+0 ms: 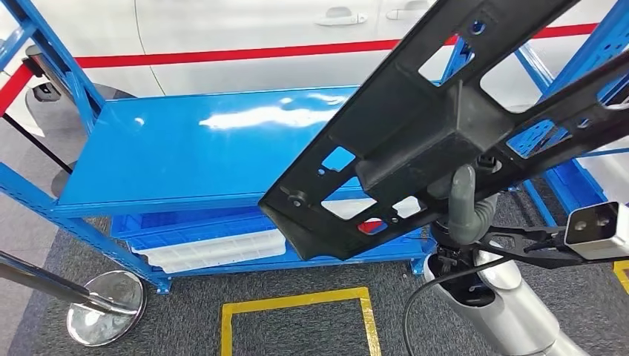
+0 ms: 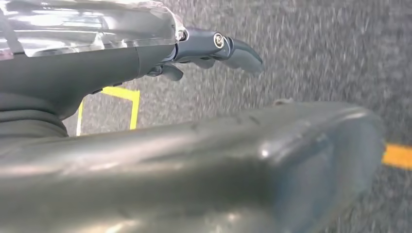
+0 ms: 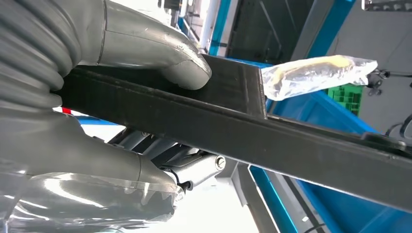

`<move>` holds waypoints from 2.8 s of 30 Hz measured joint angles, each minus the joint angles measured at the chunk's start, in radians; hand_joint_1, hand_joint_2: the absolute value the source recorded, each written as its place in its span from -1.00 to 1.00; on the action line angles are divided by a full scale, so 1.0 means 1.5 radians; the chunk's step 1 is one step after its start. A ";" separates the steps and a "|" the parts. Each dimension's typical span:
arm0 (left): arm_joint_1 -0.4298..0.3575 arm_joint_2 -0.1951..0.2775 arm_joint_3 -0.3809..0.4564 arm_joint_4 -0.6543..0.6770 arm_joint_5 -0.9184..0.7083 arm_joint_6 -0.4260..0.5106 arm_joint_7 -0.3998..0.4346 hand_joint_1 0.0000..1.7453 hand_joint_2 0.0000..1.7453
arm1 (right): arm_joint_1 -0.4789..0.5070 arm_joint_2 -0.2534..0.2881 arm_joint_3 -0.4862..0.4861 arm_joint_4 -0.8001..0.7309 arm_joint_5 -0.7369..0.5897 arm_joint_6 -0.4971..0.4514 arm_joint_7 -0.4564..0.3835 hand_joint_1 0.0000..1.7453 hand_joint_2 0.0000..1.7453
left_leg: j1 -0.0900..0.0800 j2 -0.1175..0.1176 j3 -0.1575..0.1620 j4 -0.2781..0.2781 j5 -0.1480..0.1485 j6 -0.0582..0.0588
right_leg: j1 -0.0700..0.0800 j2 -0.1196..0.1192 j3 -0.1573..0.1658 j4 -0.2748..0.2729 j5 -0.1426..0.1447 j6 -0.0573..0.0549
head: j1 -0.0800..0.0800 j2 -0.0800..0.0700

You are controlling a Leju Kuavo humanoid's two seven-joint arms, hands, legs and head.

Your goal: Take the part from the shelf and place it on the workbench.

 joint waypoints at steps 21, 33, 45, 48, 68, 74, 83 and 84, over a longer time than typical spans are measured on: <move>-0.014 0.003 0.025 -0.007 0.002 0.013 0.001 -1.00 -1.00 | -0.030 0.000 0.033 0.004 0.060 0.103 0.013 0.82 1.00 | 0.005 0.005 -0.144 0.193 -0.068 -0.023 | 0.004 -0.010 0.022 0.016 -0.037 -0.028 | 0.000 0.000; -0.019 -0.002 0.038 -0.011 0.002 0.017 0.006 -1.00 -1.00 | -0.052 0.000 0.046 0.008 0.051 0.126 0.031 0.82 1.00 | -0.001 0.005 0.016 -0.011 -0.002 0.012 | 0.003 -0.011 -0.044 0.012 0.016 0.002 | 0.000 0.000; -0.019 -0.010 0.038 -0.012 -0.016 0.013 0.006 -1.00 -1.00 | -0.062 0.001 0.047 0.013 0.050 0.129 0.034 0.82 1.00 | -0.003 0.009 -0.121 0.028 0.092 0.002 | 0.009 -0.009 0.120 -0.002 -0.107 -0.007 | 0.000 0.000; -0.017 -0.010 0.038 -0.012 -0.023 0.014 0.006 -1.00 -1.00 | -0.060 0.001 0.046 0.020 0.051 0.135 0.022 0.82 1.00 | 0.000 0.007 -0.131 0.035 0.083 -0.011 | 0.007 -0.011 0.107 -0.007 -0.090 -0.024 | 0.000 0.000; -0.018 -0.009 0.039 -0.012 -0.030 0.021 0.015 -1.00 -1.00 | -0.046 -0.001 0.033 0.040 0.084 0.126 -0.005 0.82 1.00 | 0.003 0.016 -0.035 -0.002 0.035 0.015 | 0.003 -0.008 -0.046 0.182 -0.123 0.009 | 0.000 0.000; -0.016 -0.014 0.045 -0.012 -0.026 0.035 0.026 -1.00 -1.00 | -0.005 -0.001 0.001 0.037 0.151 0.154 -0.006 0.82 1.00 | -0.003 0.040 -0.049 0.020 0.030 0.004 | 0.008 -0.046 0.048 0.018 -0.053 -0.003 | 0.000 0.000; -0.012 -0.016 0.055 -0.011 -0.027 0.036 0.026 -1.00 -1.00 | 0.075 -0.001 -0.053 0.020 0.206 0.273 -0.008 0.82 1.00 | 0.002 0.011 -0.121 0.204 -0.075 -0.020 | 0.008 0.001 0.033 0.011 -0.039 -0.034 | 0.000 0.000; -0.011 -0.018 0.057 -0.011 -0.025 0.038 0.024 -1.00 -1.00 | 0.090 -0.001 -0.064 0.019 0.209 0.305 -0.008 0.82 1.00 | 0.002 0.009 -0.122 0.213 -0.072 -0.019 | 0.008 0.009 0.032 0.011 -0.038 -0.034 | 0.000 0.000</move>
